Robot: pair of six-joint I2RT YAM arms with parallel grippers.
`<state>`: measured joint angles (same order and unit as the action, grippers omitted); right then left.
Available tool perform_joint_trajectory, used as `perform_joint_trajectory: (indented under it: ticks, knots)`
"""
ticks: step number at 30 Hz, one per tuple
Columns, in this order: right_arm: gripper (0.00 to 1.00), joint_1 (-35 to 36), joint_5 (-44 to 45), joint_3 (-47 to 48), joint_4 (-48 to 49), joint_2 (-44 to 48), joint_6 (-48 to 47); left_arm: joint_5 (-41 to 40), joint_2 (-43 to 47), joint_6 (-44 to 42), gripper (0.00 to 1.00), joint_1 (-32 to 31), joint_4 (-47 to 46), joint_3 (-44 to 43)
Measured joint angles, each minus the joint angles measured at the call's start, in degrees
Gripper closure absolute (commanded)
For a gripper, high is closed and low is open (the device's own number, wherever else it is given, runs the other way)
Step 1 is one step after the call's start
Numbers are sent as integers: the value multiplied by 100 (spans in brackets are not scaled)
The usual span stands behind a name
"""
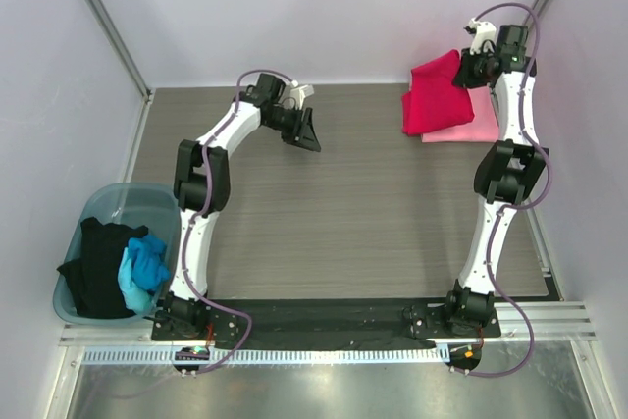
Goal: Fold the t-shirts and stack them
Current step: Neatly place the folded tshirt to the corner
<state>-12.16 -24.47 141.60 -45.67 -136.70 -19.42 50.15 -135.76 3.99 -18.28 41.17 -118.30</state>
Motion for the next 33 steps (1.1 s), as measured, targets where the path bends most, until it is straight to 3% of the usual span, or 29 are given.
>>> perform_joint_trajectory:
  ticks: [7, 33]
  knots:
    - [99, -140, 240, 551, 33, -470, 31, -44, -52, -13, 58, -37, 33, -2]
    - [99, -608, 1320, 826, 752, -1386, 170, -245, -66, -177, 56, -282, 153, -2]
